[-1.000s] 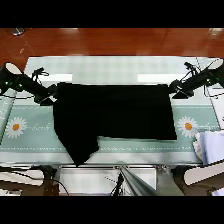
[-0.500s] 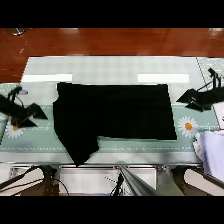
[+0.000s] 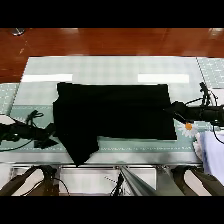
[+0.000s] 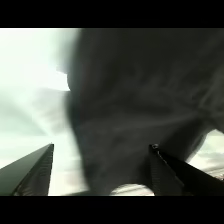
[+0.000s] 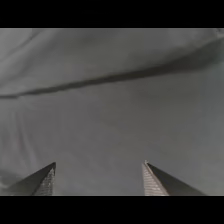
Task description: Fold the shirts.
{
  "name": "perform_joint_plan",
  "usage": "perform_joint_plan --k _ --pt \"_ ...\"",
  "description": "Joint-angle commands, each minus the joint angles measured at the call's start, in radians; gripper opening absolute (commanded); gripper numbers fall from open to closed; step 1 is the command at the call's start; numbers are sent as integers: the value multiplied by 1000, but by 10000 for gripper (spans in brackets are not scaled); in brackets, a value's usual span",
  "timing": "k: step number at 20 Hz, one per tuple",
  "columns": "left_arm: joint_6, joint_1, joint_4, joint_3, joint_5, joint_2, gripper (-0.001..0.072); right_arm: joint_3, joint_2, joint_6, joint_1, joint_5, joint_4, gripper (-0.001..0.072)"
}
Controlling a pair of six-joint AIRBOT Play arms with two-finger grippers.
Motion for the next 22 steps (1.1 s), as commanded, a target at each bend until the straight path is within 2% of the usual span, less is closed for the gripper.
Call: perform_joint_plan --k 1,2,3,4,5,7,8,13,17,20,21,22 --pt "7 -137 -126 -90 204 8 705 9 13 0 -58 3 48 625" --pt "8 -182 -125 -97 227 8 704 32 13 3 -117 27 2 625" --pt "14 -221 -116 -99 233 8 700 47 13 50 -179 53 -103 625" --pt "37 -248 -117 -98 232 8 520 50 13 128 -248 100 -245 625" --pt "44 -253 -117 -98 231 9 32 45 13 167 -302 169 -375 625" --pt "79 -249 -119 -90 232 11 21 -2 13 223 -342 285 -575 625" --pt "79 -246 -120 -86 231 11 20 -42 13 234 -332 307 -595 625" --pt "90 -247 -129 -81 232 11 21 -125 -18 159 -211 283 -425 625" --pt "93 -247 -129 -81 236 11 21 -124 -82 141 -151 98 -298 625" --pt "97 -247 -129 -81 239 11 22 -124 -153 102 -125 22 -181 617" --pt "97 -247 -129 -80 238 11 22 -124 -172 67 -126 18 -126 558" --pt "98 -247 -127 -75 232 11 22 -118 -187 22 -125 25 -82 360"
